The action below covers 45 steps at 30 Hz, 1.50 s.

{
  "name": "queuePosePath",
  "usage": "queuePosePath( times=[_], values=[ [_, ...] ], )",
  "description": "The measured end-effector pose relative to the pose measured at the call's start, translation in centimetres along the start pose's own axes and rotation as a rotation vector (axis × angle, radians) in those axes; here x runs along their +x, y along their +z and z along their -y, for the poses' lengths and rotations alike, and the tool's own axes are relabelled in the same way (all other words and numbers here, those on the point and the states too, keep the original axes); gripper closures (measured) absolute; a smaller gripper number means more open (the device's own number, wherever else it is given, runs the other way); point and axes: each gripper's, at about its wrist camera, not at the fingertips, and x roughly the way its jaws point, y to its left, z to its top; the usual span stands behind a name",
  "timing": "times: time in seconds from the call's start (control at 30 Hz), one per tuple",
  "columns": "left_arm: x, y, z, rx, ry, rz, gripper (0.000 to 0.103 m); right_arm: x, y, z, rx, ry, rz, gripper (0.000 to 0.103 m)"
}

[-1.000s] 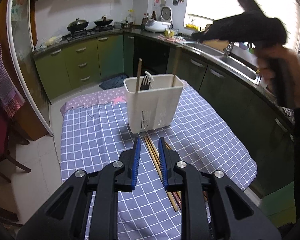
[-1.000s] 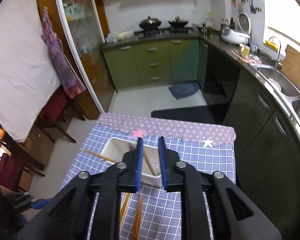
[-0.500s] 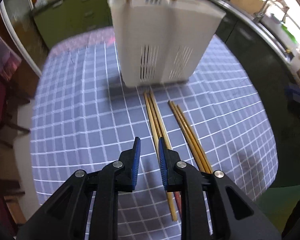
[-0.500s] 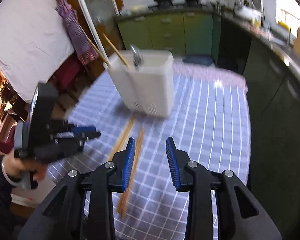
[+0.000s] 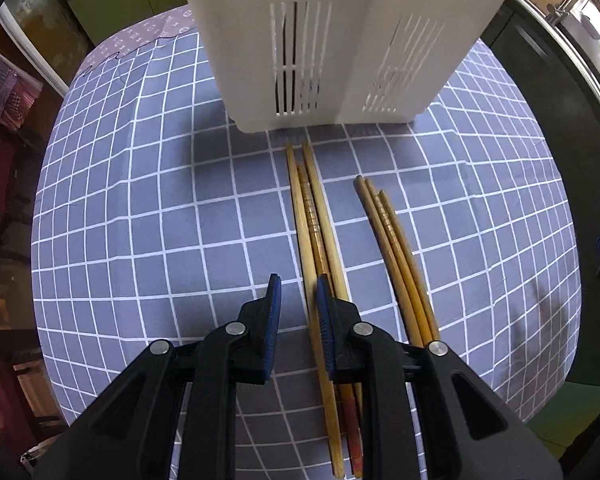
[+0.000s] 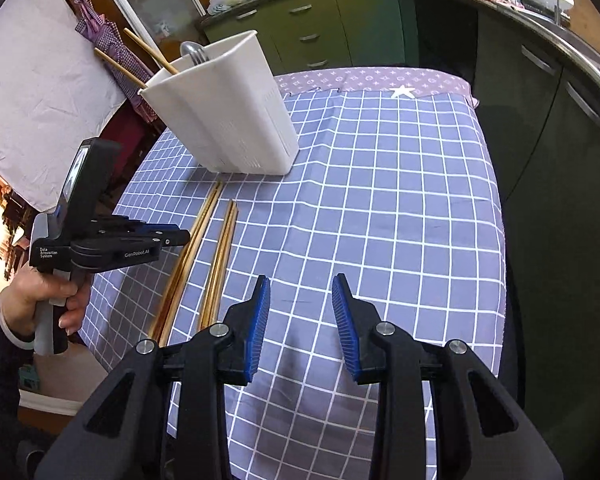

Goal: Organize utensils
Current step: 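Move the left gripper down to the wooden chopsticks on the cloth, then grasp one chopstick with the left gripper and lift it upright while the right gripper approaches the chopsticks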

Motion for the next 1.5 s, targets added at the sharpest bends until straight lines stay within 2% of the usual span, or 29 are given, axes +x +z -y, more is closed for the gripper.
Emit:
queuePosePath(
  times=[0.27, 0.37, 0.4, 0.43, 0.67, 0.93, 1.13, 1.4, 1.5],
  values=[
    [0.9, 0.1, 0.8, 0.014, 0.033, -0.02, 0.085, 0.7, -0.3, -0.3, -0.001, 0.018, -0.015, 0.07],
    [1.3, 0.3, 1.6, 0.02, 0.04, -0.011, 0.086, 1.0, -0.4, -0.5, -0.006, 0.018, -0.022, 0.065],
    [1.3, 0.5, 1.8, 0.024, 0.038, -0.01, 0.088, 1.1, -0.4, -0.6, -0.008, 0.018, -0.026, 0.065],
    [1.3, 0.5, 1.9, 0.032, 0.031, -0.01, 0.094, 1.1, -0.5, -0.7, -0.011, 0.019, -0.029, 0.065],
    [0.8, 0.0, 1.1, 0.023, 0.01, 0.0, 0.096, 1.8, -0.8, -1.2, -0.023, 0.014, -0.052, 0.065],
    [-5.0, -2.9, -2.3, 0.017, -0.037, 0.151, 0.096, 3.7, -0.2, -3.4, -0.061, 0.021, -0.099, 0.065],
    [-9.8, -5.2, -3.2, 0.027, -0.073, 0.271, 0.096, 7.0, 1.1, -5.8, -0.101, 0.014, -0.152, 0.065],
    [-13.4, -7.3, -4.0, 0.063, -0.056, 0.388, 0.096, 10.5, 3.0, -7.4, -0.134, -0.033, -0.206, 0.065],
    [-14.0, -8.0, -4.4, 0.07, -0.054, 0.414, 0.096, 11.5, 3.6, -7.8, -0.147, -0.054, -0.222, 0.069]
  ],
)
